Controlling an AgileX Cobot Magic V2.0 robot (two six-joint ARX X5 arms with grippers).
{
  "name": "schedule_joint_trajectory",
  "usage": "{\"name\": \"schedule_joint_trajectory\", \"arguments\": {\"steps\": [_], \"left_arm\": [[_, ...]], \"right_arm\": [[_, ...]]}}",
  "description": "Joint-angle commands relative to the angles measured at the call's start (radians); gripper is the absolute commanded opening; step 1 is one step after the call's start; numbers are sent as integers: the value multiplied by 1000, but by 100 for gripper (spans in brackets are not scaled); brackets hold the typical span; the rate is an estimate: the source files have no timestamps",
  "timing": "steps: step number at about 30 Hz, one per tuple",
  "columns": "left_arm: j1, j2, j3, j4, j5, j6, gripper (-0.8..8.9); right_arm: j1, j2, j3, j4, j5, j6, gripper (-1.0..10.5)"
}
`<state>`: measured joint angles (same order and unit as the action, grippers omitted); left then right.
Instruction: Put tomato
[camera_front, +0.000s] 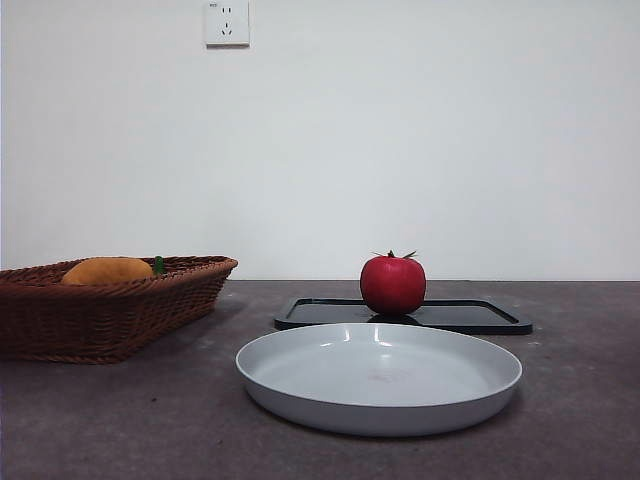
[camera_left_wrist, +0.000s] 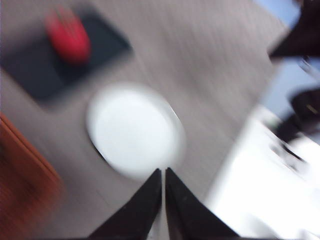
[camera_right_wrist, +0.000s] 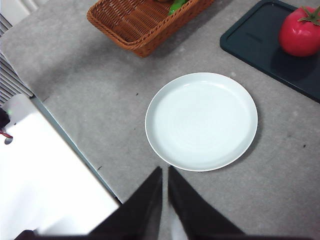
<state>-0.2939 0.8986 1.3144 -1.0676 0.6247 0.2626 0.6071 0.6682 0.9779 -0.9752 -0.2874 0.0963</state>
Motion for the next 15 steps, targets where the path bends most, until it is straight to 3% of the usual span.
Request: {"name": "schedule_joint_trajectory", "arguments": {"steps": [1, 5, 8, 11, 15], "left_arm": [[50, -48, -40, 274, -1, 69, 10], [158, -171, -256, 686, -27, 59, 10], [218, -271, -447, 900, -142, 58, 10], [259, -367, -611, 1015, -254, 35, 10], [298, -490, -776, 1045, -370, 9, 10]], "right_arm": [[7, 3, 8, 9, 0, 8, 6], [7, 3, 8, 9, 0, 8, 6], [7, 3, 8, 9, 0, 8, 6], [7, 3, 8, 9, 0, 8, 6], [7, 3, 8, 9, 0, 8, 6]]}}
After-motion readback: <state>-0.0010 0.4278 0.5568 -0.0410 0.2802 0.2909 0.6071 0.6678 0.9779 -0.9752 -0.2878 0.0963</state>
